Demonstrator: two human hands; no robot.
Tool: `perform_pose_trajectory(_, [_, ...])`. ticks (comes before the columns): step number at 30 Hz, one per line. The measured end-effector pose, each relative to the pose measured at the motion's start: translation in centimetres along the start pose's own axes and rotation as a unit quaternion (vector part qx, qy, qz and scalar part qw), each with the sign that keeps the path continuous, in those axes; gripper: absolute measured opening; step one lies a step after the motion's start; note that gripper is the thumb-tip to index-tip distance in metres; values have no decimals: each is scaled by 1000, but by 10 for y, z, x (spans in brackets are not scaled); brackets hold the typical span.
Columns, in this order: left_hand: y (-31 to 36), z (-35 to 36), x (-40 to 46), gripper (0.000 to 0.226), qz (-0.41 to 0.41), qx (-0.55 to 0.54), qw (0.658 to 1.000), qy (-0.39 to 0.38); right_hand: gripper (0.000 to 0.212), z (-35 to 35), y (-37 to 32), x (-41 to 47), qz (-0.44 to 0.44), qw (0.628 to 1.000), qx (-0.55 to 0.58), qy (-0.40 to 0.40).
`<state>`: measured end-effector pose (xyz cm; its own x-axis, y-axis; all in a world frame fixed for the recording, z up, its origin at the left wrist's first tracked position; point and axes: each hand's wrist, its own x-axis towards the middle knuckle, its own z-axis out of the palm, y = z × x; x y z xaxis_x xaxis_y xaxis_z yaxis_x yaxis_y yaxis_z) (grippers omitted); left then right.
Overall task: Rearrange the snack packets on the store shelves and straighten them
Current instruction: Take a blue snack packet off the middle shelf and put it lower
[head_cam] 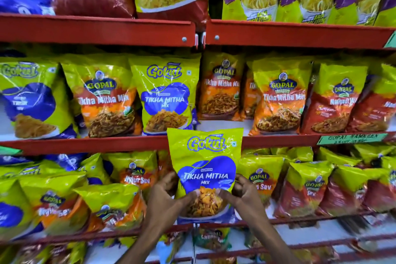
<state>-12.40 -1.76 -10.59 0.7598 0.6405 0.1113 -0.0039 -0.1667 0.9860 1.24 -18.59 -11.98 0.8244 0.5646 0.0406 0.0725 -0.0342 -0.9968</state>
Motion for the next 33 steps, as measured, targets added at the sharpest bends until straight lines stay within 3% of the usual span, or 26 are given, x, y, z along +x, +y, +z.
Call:
perform_pose_trajectory(6, [-41,-5,-7,57,-69,17,997,-8,40,12,34,-8,72,997,-12,-6])
perform_pose_trajectory(14, [-117,5,-3,80,-214,43,976,-5,25,19,96,1,181,981,-62,-29])
perform_pose_trajectory(18, [-137,14,21,58,-256,50,965,-6,21,23,114,31,209,973,-85,-42])
perform_pose_trajectory(21, [-154,19,47,56,-281,48,958,4,8,30,123,61,225,969,-88,-46])
perform_pose_trajectory(25, [-171,28,87,62,-285,67,956,12,32,34,144,105,235,963,-115,-56])
perform_pose_trajectory(29, [-225,28,121,67,-321,109,941,-6,21,41,158,135,249,957,-137,-64])
perform_pose_trajectory(33, [-266,27,143,63,-335,152,930,9,44,44,178,156,272,947,-154,-70])
